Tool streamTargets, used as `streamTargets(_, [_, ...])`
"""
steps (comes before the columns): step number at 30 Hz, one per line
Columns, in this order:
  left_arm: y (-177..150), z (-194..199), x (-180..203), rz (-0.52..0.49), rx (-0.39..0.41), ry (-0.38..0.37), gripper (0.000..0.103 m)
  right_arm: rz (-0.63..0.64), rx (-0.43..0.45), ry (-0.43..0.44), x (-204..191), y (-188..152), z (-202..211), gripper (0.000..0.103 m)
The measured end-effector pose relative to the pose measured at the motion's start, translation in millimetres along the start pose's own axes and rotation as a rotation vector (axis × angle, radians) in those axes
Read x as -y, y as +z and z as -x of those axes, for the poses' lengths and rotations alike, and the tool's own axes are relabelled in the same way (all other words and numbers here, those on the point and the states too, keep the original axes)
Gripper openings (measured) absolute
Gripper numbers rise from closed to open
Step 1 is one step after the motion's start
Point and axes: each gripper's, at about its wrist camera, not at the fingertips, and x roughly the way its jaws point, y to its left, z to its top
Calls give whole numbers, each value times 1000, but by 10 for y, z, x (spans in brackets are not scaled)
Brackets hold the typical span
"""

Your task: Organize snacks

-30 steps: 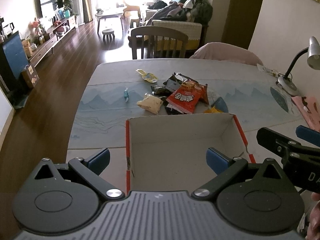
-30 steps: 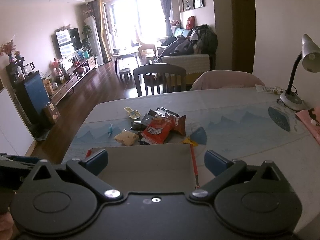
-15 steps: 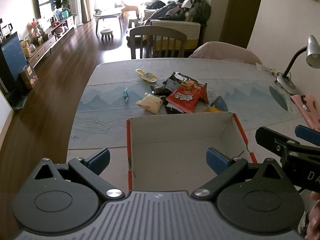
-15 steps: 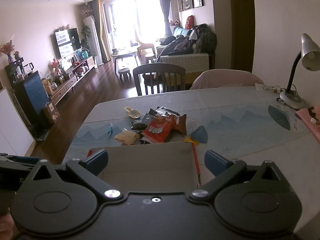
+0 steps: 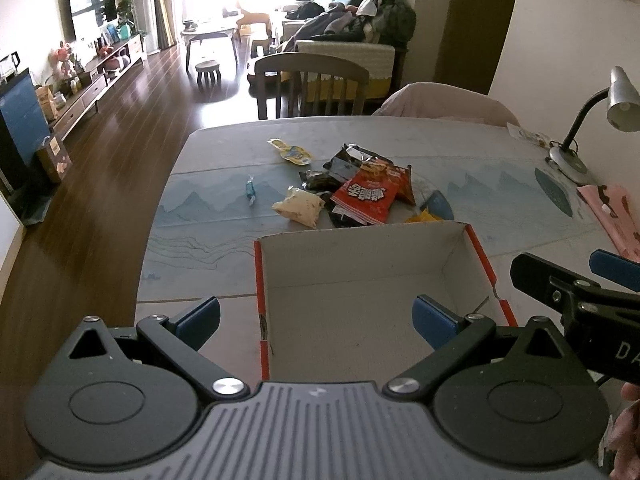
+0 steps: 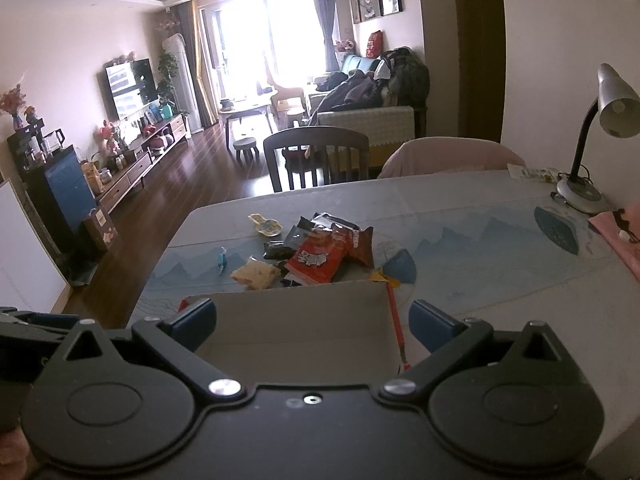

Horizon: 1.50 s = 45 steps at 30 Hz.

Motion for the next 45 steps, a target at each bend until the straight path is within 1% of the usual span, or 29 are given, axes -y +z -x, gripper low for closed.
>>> streamTargets(6, [33,-59,1,-1,-6,-5,103,5,-1,-1,-11,-5,-24,103])
streamTargets(10, [77,-111,-9,1,-14,-11,103,23,-10,-5,3,37,-127,103])
streamTargets(15, [236,-280,-14,23,-47,-21,103,26,-46,21,119,222,-358,102])
streamTargets(17, [350,-365,-18,30,-67,-12,103,42,-47,28,149,335,-450,102])
streamTargets(23, [771,-598,-81,9,-61,37,103,72,-77,79,306,764,-771,101])
streamTargets(28, [1149,-1020,-164,27,-150,18,103,43,-152,54,520,1105,-1187,100])
streamTargets(31, [1361,-1298,-174,30,-199,24,103,23,-203,43,656,1278,-1505,100])
streamTargets(32, [1421,-1384,-184,39,-218,19,103,11,-227,38,690,1325,-1612,98])
streamTargets(34, [1552,-1584,-213,66,-267,4,103,-10,-276,53,747,1398,-1822,97])
streamTargets(36, [1639,-1764,-243,95,-310,-3,102,-25,-306,56,777,1454,-2009,96])
streamTargets(39, [1750,-2088,-301,142,-385,-4,102,-9,-377,73,801,1424,-2293,96])
streamTargets(40, [1774,-2170,-339,171,-406,-2,102,-11,-404,68,833,1396,-2390,96])
streamTargets(42, [1824,-2339,-472,276,-430,27,102,-18,-468,57,901,1337,-2621,94])
streamTargets(43, [1841,-2425,-527,317,-441,24,101,-29,-494,43,938,1302,-2720,94])
streamTargets(44, [1853,-2506,-569,354,-455,18,99,-42,-520,28,980,1267,-2820,91])
streamTargets(45, [1858,-2598,-609,391,-473,22,98,-65,-543,12,1035,1231,-2916,85])
